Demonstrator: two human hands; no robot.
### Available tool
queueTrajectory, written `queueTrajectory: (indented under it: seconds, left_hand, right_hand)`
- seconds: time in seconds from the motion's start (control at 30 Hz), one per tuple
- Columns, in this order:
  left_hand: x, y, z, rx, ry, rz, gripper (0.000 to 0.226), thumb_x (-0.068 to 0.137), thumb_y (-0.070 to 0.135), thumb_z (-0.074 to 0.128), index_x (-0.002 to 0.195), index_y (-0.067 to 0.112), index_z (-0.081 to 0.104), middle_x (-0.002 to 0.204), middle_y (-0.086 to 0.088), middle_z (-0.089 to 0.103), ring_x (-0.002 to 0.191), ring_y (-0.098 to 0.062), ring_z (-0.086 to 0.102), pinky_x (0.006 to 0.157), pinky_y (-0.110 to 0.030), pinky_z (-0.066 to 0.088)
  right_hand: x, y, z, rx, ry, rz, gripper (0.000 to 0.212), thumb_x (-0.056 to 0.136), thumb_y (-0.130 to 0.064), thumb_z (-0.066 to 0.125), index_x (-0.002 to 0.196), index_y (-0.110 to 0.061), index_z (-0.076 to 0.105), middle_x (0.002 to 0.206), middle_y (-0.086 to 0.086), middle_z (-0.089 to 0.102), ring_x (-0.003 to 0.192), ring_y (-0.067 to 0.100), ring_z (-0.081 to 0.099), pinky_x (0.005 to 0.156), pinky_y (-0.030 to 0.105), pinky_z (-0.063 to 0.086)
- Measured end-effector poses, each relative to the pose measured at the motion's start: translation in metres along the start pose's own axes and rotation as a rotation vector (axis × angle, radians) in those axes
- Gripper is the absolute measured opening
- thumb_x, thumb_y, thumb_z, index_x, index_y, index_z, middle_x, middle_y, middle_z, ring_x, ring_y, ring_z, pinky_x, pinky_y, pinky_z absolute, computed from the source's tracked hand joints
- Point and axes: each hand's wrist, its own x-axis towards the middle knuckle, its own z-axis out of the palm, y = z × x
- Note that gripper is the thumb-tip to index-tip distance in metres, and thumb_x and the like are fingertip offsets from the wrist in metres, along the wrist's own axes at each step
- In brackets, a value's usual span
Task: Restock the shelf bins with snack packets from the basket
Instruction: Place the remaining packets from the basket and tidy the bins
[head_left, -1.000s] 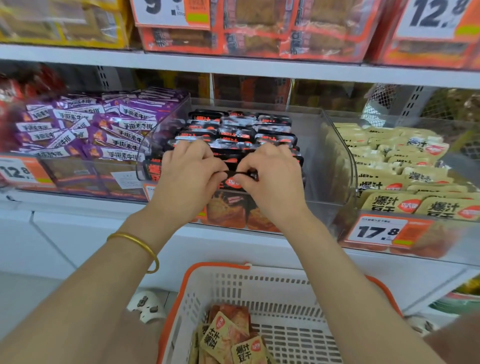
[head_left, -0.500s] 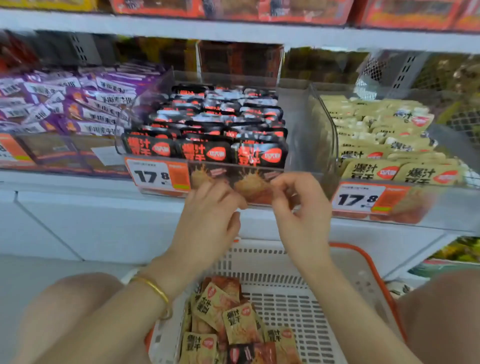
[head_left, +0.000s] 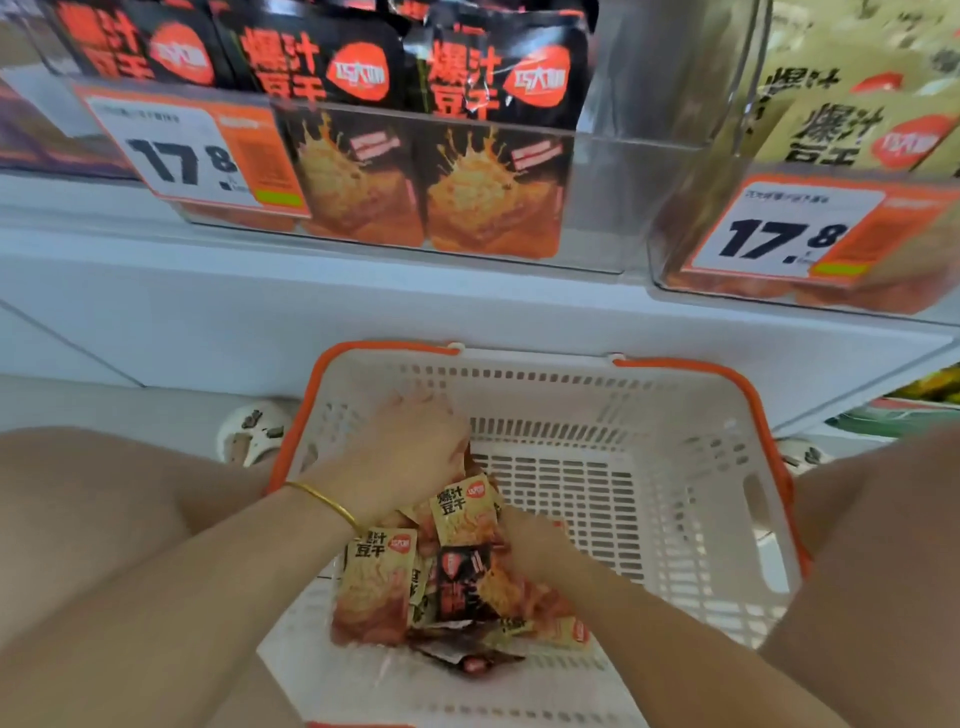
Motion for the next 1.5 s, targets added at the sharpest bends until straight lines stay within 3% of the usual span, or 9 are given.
queueTrajectory:
  seconds: [0.13,0.27,0.5,0.57,0.67,0.8,0.93,1.17,1.5]
  left_hand:
    - [0.004,-0.002,0.009,-0.039,-0.046,0.0,0.025,0.094,0.025,0.044,0.113,0.02,0.06,0.118,0.0,0.055,0.116,-0.022,0.041,0.095,-0.036,0.037]
    - [0.006,-0.003,0.01,-0.084,-0.074,-0.017,0.025,0.094,0.027,0.045,0.113,0.021,0.06,0.117,0.001,0.056,0.115,-0.022,0.043,0.095,-0.036,0.038]
    - [0.007,-0.01,-0.007,-0.294,-0.065,-0.14,0.024,0.09,0.026,0.053,0.109,0.011,0.056,0.112,-0.004,0.06,0.103,-0.025,0.056,0.088,-0.038,0.048]
    - [0.002,-0.01,-0.021,-0.43,-0.056,-0.131,0.023,0.09,0.025,0.058,0.107,0.01,0.051,0.106,-0.002,0.057,0.098,-0.019,0.055,0.08,-0.028,0.043]
    - [-0.01,-0.015,-0.055,-0.503,0.036,-0.038,0.02,0.091,0.018,0.059,0.11,0.012,0.056,0.097,0.004,0.052,0.091,-0.011,0.047,0.066,-0.024,0.03]
    - [-0.034,-0.03,-0.11,-0.477,0.138,0.005,0.012,0.091,0.019,0.061,0.087,0.009,0.054,0.074,0.006,0.044,0.07,-0.013,0.043,0.054,-0.018,0.028]
    - [-0.066,-0.047,-0.175,-0.415,0.408,0.007,0.018,0.087,0.017,0.065,0.074,0.015,0.053,0.069,0.004,0.045,0.064,-0.012,0.045,0.053,-0.015,0.029]
    - [-0.093,-0.079,-0.247,-0.27,0.96,-0.071,0.016,0.087,0.018,0.064,0.102,0.011,0.061,0.09,0.001,0.053,0.077,-0.008,0.041,0.064,-0.023,0.025]
    - [-0.061,-0.097,-0.229,-0.258,0.96,-0.036,0.021,0.091,0.018,0.059,0.11,0.008,0.06,0.096,0.0,0.051,0.086,-0.014,0.042,0.07,-0.026,0.027]
  right_hand:
    - [0.003,0.003,0.02,-0.126,-0.051,0.033,0.033,0.09,-0.014,0.051,0.122,-0.009,0.044,0.115,0.014,0.06,0.104,0.032,0.059,0.079,0.041,0.051]
    - [0.003,0.001,0.007,-0.121,-0.1,-0.079,0.022,0.09,-0.018,0.057,0.104,-0.003,0.064,0.1,0.014,0.064,0.095,0.027,0.06,0.073,0.029,0.042]
    - [-0.029,-0.001,-0.108,0.511,0.08,-0.132,0.016,0.087,-0.007,0.064,0.076,-0.017,0.057,0.078,-0.002,0.053,0.078,0.019,0.059,0.071,0.03,0.052]
    - [-0.049,-0.008,-0.134,0.69,0.09,-0.186,0.019,0.087,0.002,0.062,0.076,-0.013,0.056,0.077,0.002,0.055,0.07,0.015,0.06,0.066,0.024,0.056]
    - [-0.076,-0.029,-0.161,0.748,0.111,-0.285,0.014,0.086,0.003,0.062,0.086,-0.01,0.061,0.091,0.007,0.064,0.084,0.023,0.066,0.081,0.037,0.057]
    - [-0.114,-0.068,-0.193,0.619,0.383,-0.448,0.027,0.086,-0.011,0.067,0.109,-0.004,0.054,0.101,0.02,0.065,0.094,0.025,0.062,0.09,0.051,0.045]
    - [-0.149,-0.12,-0.233,0.445,0.765,-0.64,0.034,0.087,-0.014,0.064,0.116,-0.014,0.045,0.092,0.001,0.063,0.092,0.026,0.063,0.082,0.05,0.049]
    - [-0.167,-0.199,-0.294,0.239,1.262,-0.767,0.027,0.092,-0.019,0.057,0.113,-0.01,0.044,0.088,0.006,0.065,0.076,0.029,0.061,0.067,0.045,0.049]
    - [-0.142,-0.2,-0.3,0.252,1.349,-0.722,0.035,0.086,-0.022,0.064,0.117,-0.017,0.048,0.092,0.001,0.063,0.083,0.023,0.058,0.071,0.041,0.049]
